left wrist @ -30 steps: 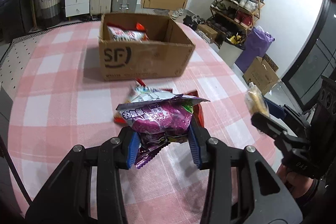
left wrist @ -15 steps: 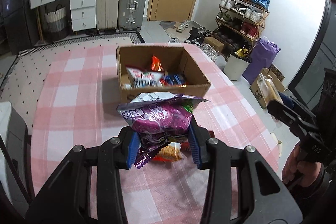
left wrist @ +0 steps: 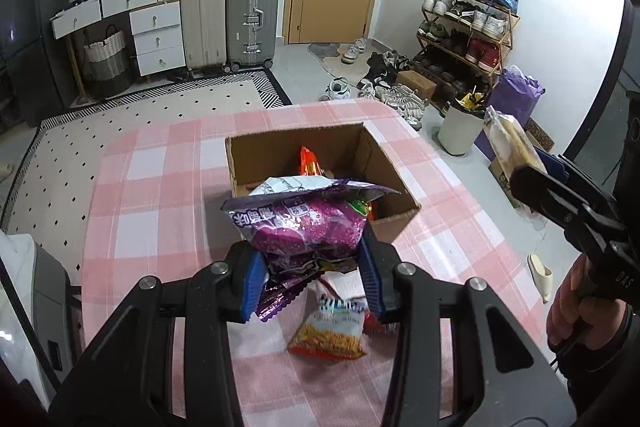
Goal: Organize snacks
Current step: 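Carry both packets over the box and open both tools to drop them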
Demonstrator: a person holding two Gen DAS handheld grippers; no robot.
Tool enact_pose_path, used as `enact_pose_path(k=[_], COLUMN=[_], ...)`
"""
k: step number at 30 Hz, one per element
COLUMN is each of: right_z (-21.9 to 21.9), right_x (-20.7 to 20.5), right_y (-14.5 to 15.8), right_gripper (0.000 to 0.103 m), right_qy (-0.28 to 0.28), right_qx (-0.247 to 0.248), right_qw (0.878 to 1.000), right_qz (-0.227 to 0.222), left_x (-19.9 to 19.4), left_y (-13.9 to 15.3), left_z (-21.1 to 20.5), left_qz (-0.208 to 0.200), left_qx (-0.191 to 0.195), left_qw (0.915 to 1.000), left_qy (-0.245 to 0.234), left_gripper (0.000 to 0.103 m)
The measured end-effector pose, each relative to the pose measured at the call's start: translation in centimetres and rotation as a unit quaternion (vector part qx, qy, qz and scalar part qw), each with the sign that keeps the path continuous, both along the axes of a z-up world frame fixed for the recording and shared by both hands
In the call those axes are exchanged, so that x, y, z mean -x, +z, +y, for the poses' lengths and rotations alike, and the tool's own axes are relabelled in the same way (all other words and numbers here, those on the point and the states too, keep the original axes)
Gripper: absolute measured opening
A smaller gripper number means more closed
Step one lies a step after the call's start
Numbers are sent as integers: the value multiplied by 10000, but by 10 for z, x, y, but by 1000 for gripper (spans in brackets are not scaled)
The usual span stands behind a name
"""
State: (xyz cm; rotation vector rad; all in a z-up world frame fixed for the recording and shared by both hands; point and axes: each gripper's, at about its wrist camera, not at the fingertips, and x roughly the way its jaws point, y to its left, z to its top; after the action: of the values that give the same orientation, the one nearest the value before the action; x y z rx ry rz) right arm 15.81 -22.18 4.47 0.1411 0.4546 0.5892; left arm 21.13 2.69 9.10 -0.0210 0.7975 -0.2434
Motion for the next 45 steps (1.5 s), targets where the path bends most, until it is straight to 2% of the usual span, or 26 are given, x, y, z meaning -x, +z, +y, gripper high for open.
enact_pose_path(k=[5,9,17,28,35,45], right_z=[1,5,7,16,21,29], right_x=[-28,-49,-80,-121,-142,-162], right_y=[5,9,6,-39,-66,-97], right_gripper=[60,60,60,60,60,60], right_qy=[-104,-103,-94,-12,36,101], right_qx=[-84,-58,-80,20,155,127], right_qw=[9999,9999,9998,9980,9968,9943], right_qz=[35,75,165,630,778,1050], left_x=[-33,-52,-101,-139,-162,-183], left_y=[11,16,-9,-53,-79,-99], left_z=[-2,-6,-16,-19,-22,-21], left_qz=[62,64,355,607,756,862], left_qx=[171,150,165,175,247,414], left_qw=[9997,9997,9988,9976,9965,9952], left_qy=[161,190,309,297,242,217], left_gripper=[38,38,38,38,38,38])
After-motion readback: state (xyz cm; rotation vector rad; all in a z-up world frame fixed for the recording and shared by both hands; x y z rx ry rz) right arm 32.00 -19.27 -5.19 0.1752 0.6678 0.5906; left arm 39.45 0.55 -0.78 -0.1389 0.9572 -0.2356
